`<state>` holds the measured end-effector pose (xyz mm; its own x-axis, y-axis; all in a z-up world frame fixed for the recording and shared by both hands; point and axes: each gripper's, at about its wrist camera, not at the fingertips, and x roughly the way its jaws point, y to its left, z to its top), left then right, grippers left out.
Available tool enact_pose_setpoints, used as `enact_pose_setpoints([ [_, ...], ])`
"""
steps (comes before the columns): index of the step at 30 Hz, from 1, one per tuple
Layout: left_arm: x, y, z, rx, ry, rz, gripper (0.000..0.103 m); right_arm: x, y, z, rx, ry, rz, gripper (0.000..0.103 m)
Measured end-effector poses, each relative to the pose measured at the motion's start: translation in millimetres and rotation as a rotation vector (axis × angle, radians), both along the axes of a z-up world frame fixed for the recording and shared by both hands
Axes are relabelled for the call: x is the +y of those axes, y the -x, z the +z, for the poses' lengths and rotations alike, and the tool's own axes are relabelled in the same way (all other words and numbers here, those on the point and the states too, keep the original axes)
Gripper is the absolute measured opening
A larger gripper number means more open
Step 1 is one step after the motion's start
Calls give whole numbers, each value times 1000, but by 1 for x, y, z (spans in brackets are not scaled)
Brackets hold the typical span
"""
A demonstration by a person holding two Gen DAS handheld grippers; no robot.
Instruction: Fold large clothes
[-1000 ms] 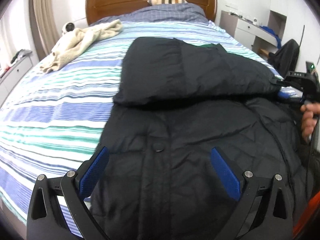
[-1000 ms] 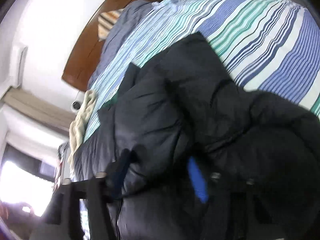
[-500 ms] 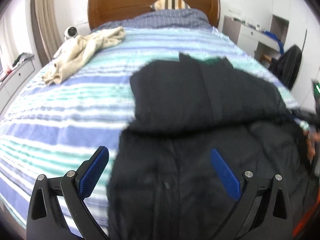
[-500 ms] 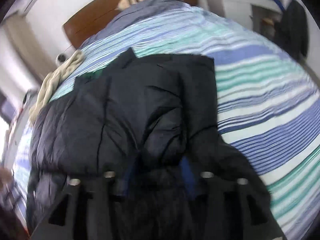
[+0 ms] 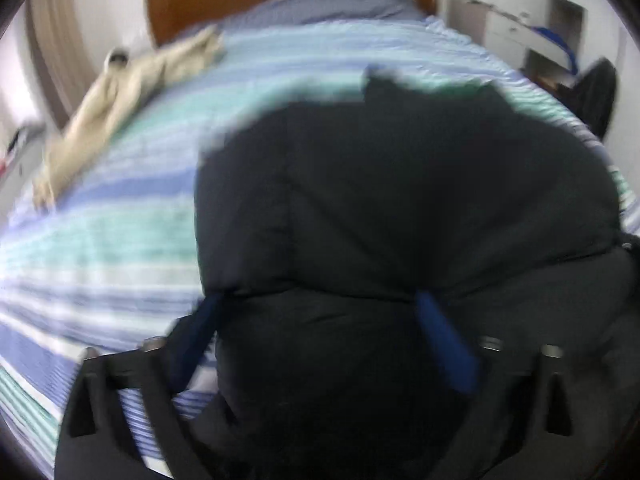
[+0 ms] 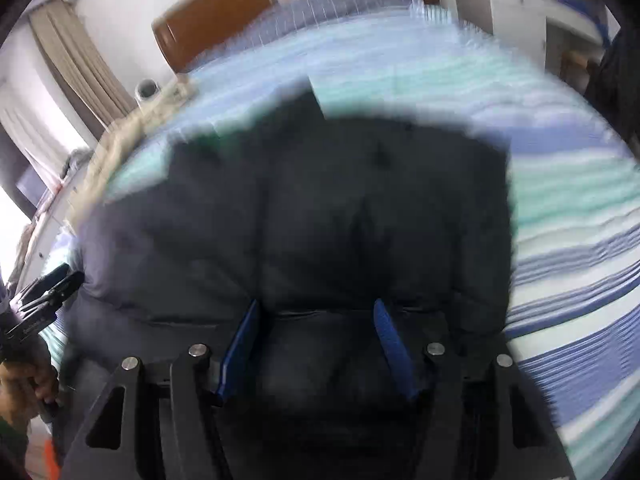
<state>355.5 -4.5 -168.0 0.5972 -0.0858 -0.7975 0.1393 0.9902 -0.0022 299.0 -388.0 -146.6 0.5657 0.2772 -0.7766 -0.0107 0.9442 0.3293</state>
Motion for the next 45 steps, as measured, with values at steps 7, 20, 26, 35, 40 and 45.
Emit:
enact_pose_setpoints([
  [7, 29, 3, 6, 101, 144, 25, 102, -1, 10, -5, -47, 26, -12, 60],
  [20, 38, -61, 50, 22, 210, 80, 102, -10, 16, -8, -84, -5, -25, 60],
  [26, 52, -91, -13, 102, 225, 229, 103, -7, 16, -9, -96, -5, -23, 60],
  [35, 75, -58, 37, 79, 263, 116, 101, -10, 19, -11, -105, -12, -30, 60],
  [40, 102, -8, 69, 36, 272, 53, 101, -10, 20, -11, -109, -7, -33, 61],
  [45, 93, 17, 10, 165, -7, 51, 98, -6, 20, -10, -108, 16, -36, 61],
])
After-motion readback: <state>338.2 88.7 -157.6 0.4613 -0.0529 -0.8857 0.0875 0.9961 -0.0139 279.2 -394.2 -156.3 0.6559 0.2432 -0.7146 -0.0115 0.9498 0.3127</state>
